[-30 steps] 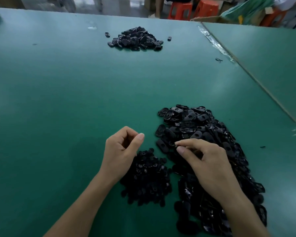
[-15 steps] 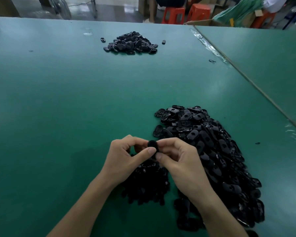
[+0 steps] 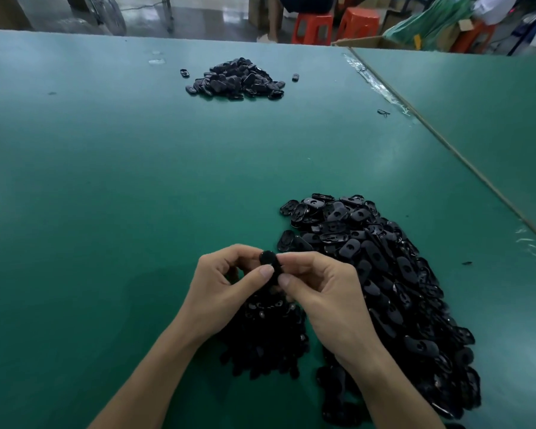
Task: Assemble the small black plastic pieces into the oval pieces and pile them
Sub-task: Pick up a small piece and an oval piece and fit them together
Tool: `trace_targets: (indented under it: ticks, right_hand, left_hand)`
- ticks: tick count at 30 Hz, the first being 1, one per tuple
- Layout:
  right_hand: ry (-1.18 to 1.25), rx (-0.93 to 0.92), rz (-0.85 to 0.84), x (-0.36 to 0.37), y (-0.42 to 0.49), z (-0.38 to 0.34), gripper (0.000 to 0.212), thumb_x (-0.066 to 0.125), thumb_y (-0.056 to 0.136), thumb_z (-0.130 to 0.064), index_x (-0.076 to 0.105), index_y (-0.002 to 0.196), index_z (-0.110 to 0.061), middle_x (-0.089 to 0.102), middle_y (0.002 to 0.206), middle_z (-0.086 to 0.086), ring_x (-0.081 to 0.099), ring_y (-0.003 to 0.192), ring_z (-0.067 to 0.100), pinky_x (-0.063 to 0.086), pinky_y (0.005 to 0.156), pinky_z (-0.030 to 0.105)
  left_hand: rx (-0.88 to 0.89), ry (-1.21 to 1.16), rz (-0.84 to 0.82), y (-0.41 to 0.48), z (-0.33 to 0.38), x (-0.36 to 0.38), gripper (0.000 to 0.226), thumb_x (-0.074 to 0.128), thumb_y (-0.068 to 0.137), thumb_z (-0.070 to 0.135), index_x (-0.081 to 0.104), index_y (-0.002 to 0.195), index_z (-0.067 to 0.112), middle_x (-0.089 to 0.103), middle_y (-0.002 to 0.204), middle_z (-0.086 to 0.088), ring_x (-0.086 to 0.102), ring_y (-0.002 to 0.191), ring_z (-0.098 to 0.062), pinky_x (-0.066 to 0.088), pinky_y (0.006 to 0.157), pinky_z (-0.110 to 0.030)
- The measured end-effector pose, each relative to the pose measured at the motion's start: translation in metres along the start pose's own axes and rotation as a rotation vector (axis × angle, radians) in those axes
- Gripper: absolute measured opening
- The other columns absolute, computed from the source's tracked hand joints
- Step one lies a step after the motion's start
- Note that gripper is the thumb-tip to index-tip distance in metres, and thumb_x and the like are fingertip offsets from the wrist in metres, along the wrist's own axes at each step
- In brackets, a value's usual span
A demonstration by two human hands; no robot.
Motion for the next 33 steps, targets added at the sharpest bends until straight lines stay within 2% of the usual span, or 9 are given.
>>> trace_targets:
  ticks: [7,12,15,18,20,23,25,30,33]
  right_hand:
    - [-0.11,-0.028,-0.067,-0.001,0.011,-0.008,0.03,0.069,0.092,-0.002,0.077,0.1,-0.03,0.077,0.093,-0.012,0.073,0.091,0.006,0.055,0.082,0.018]
    - [-0.096,-0.007,-0.013,-0.004,0.014,-0.006,0.024,0.069,0.091,-0.001,0.075,0.101,-0.023,0.076,0.091,-0.007,0.074,0.085,0.011,0.057,0.076,0.023]
    - [-0.391,-0.05,0.012,-0.012,0.013,-0.007,0.021,0.069,0.092,-0.006,0.075,0.105,-0.021,0.074,0.083,-0.011,0.071,0.08,0.002,0.057,0.075,0.019]
    - [-0.684,-0.038,-0.119,-0.011,0.007,-0.006,0.022,0.068,0.095,-0.014,0.073,0.116,-0.02,0.068,0.094,-0.015,0.063,0.076,-0.006,0.052,0.075,0.009]
    - [-0.766,-0.036,-0.167,-0.007,0.005,-0.005,0.026,0.07,0.094,-0.024,0.072,0.12,-0.022,0.065,0.097,-0.016,0.059,0.077,-0.01,0.049,0.077,0.006]
    - [-0.894,-0.035,-0.169,0.0,0.006,-0.006,0.032,0.067,0.095,-0.037,0.069,0.124,-0.025,0.066,0.111,-0.01,0.063,0.098,0.002,0.054,0.092,0.026]
    - [-0.969,0.006,-0.168,0.004,0.007,-0.005,0.031,0.063,0.097,-0.038,0.068,0.125,-0.026,0.064,0.117,-0.006,0.064,0.107,0.015,0.054,0.095,0.037]
    - [-0.978,0.033,-0.143,0.008,0.01,-0.002,0.014,0.063,0.097,-0.033,0.073,0.105,-0.026,0.06,0.105,-0.008,0.065,0.095,0.016,0.056,0.086,0.036]
    - [-0.931,0.084,-0.174,0.007,0.014,0.002,0.012,0.063,0.097,-0.028,0.072,0.105,-0.024,0.061,0.106,-0.006,0.064,0.096,0.016,0.056,0.087,0.036]
  left_hand:
    - [-0.037,-0.049,0.07,0.003,-0.003,-0.007,0.021,0.072,0.078,0.041,0.077,0.093,0.027,0.076,0.084,-0.008,0.071,0.075,-0.016,0.057,0.071,-0.025]
    - [-0.044,-0.093,0.125,0.005,-0.006,-0.012,0.007,0.075,0.079,0.029,0.074,0.086,0.028,0.076,0.079,-0.007,0.073,0.073,-0.014,0.055,0.07,-0.019]
    - [-0.051,-0.145,0.209,0.008,-0.01,-0.018,0.013,0.071,0.084,0.018,0.074,0.09,0.029,0.074,0.074,0.0,0.072,0.073,-0.01,0.051,0.071,-0.014]
    - [-0.057,-0.144,0.237,0.009,-0.013,-0.02,0.022,0.072,0.089,0.013,0.074,0.105,0.028,0.074,0.075,0.003,0.071,0.075,-0.007,0.05,0.075,-0.013]
    - [-0.049,-0.151,0.245,0.008,-0.013,-0.019,0.024,0.068,0.092,0.006,0.076,0.102,0.027,0.077,0.082,0.001,0.072,0.077,-0.008,0.051,0.073,-0.013]
    - [-0.027,-0.142,0.252,0.007,-0.011,-0.017,0.023,0.067,0.092,0.004,0.076,0.097,0.024,0.077,0.08,-0.002,0.074,0.079,-0.011,0.052,0.073,-0.015]
    - [-0.02,-0.153,0.257,0.006,-0.009,-0.017,0.022,0.068,0.092,0.003,0.076,0.096,0.023,0.076,0.079,-0.004,0.074,0.08,-0.012,0.052,0.074,-0.015]
    - [-0.037,-0.18,0.267,0.004,-0.007,-0.016,0.014,0.071,0.087,0.01,0.077,0.091,0.022,0.076,0.08,-0.01,0.075,0.072,-0.021,0.055,0.062,-0.021]
    - [-0.042,-0.205,0.281,0.002,-0.008,-0.017,0.021,0.072,0.088,0.001,0.079,0.085,0.021,0.077,0.082,-0.01,0.076,0.074,-0.026,0.058,0.062,-0.023]
Point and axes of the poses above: each hand's wrist, its own y-axis towards the middle knuckle, its own x-axis out of the palm, z = x × y, the point moved 5 cm from there along y, towards the middle knuckle
